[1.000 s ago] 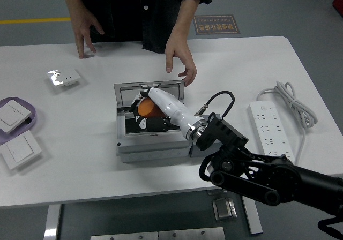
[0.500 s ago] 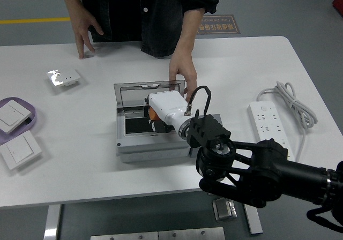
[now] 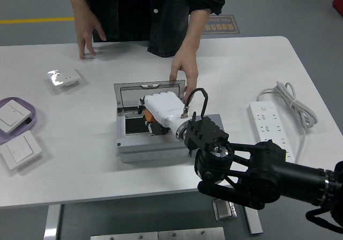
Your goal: Pick up the cylinder from the cube,place it in the box,flap close box
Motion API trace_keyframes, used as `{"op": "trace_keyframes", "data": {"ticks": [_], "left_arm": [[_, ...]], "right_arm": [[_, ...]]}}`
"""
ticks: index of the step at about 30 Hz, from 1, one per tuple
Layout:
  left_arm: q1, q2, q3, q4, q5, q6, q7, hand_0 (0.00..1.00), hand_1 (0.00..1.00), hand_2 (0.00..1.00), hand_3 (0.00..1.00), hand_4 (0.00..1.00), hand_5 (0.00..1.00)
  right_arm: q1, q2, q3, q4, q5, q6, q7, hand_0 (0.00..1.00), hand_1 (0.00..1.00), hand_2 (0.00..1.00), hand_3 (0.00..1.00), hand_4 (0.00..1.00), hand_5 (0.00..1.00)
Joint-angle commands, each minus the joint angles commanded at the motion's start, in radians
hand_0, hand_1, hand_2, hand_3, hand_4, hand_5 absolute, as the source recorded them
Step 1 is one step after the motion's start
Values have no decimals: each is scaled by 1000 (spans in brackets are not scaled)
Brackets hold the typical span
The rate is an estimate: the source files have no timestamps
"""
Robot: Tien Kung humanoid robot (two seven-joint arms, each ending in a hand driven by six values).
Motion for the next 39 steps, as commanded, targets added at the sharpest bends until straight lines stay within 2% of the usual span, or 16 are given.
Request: {"op": "trace_keyframes", "data": {"ticks": [1, 2, 13, 14, 18, 19, 20, 25, 26, 28, 31, 35, 37, 39], "left_arm": [[0, 0, 3, 0, -3, 2, -2, 623, 631, 563, 629, 709, 343], [-1, 0, 7, -1, -6, 3, -3, 623, 631, 563, 629, 709, 343], [-2, 0, 20, -3, -15, 9, -9, 622, 632, 562, 629, 708, 343], [-3, 0, 22, -3, -16, 10, -10, 622, 632, 562, 628, 710, 345], [-3, -2, 29, -5, -21, 16, -15, 622, 632, 562, 628, 710, 345], [-3, -2, 29, -5, -21, 16, -15, 622, 632, 562, 628, 710, 345], [-3, -3, 29, -5, -21, 16, -15, 621, 631, 561, 625, 706, 347], [-2, -4, 25, -5, -17, 15, -14, 621, 631, 561, 625, 706, 347], [-2, -4, 25, -4, -16, 15, -13, 621, 630, 558, 624, 701, 349], [-1, -5, 24, -4, -16, 15, -13, 621, 630, 558, 624, 701, 349], [-2, -5, 26, -5, -17, 16, -14, 621, 630, 558, 624, 701, 349], [-7, -5, 31, -6, -22, 18, -16, 621, 630, 558, 625, 702, 346], [-8, -4, 30, -6, -21, 17, -16, 621, 630, 558, 625, 702, 346], [-9, -1, 28, -6, -17, 16, -15, 619, 630, 558, 623, 700, 341]], "right_arm": [[0, 0, -1, -1, -1, 0, -1, 704, 667, 661, 655, 472, 257], [0, 0, -2, -1, -3, 2, -2, 729, 674, 672, 660, 528, 308], [-4, -1, -7, -3, -11, 2, 17, 727, 667, 672, 660, 566, 323], [-6, -1, -5, -4, -11, 8, 20, 724, 667, 677, 653, 773, 309], [-17, -3, 7, -3, 2, 26, 35, 724, 667, 677, 653, 773, 309], [-20, -5, 12, -2, 13, 22, 41, 724, 667, 677, 653, 773, 309], [-23, -6, 17, 0, 28, 15, 49, 717, 661, 677, 707, 886, 290], [-46, -25, 69, 38, 169, -74, 141, 717, 661, 677, 707, 886, 290], [-48, -29, 77, 49, 192, -88, 156, 732, 669, 686, 762, 950, 291], [-50, -38, 92, 74, 249, -115, 190, 732, 669, 686, 762, 950, 291], [-36, -62, 112, 127, 335, -145, 221, 732, 669, 686, 762, 950, 291], [23, -125, 127, 197, 434, -143, 207, 721, 663, 674, 748, 961, 300], [57, -156, 128, 214, 476, -140, 200, 721, 663, 674, 748, 961, 300], [100, -184, 117, 201, 521, -144, 201, 696, 645, 664, 720, 937, 312]]}}
